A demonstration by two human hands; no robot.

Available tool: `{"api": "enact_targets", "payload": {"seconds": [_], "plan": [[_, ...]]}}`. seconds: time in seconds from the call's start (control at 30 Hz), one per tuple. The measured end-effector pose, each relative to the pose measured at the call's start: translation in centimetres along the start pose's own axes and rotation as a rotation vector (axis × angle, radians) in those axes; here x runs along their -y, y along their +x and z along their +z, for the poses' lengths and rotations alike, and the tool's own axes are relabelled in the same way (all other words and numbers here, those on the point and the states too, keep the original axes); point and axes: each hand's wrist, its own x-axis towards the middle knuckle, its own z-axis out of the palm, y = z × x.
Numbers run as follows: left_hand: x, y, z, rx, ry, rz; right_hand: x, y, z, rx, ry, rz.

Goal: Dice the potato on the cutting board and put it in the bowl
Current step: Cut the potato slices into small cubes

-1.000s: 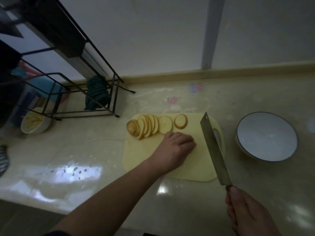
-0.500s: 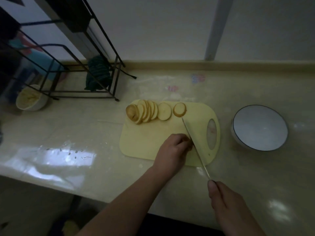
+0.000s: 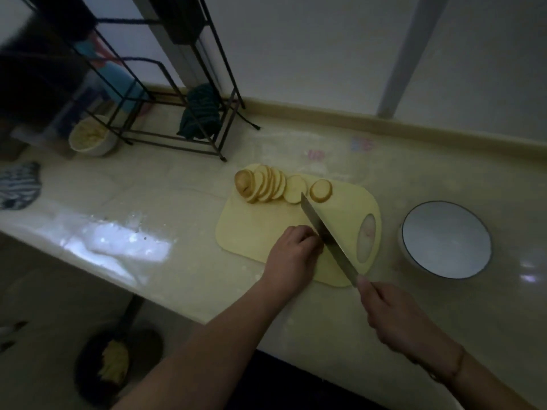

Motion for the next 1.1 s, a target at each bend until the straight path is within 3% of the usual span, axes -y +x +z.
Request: {"api": "enact_targets", "payload": {"seconds": [0.37, 0.93, 1.1], "plan": [[-1.0, -2.1, 1.4, -0.139, 0.057, -0.121, -1.3, 0.4, -1.7, 0.044, -0.127, -0.209], [-0.8, -1.9, 1.2, -0.192, 0.078, -0.066, -2.6, 0.3, -2.6, 0.09, -0.176, -0.075], [-0.7, -1.9, 1.3, -0.196, 0.057, -0.049, -0.9, 2.5, -2.1, 0.153, -0.159, -0.128]]}}
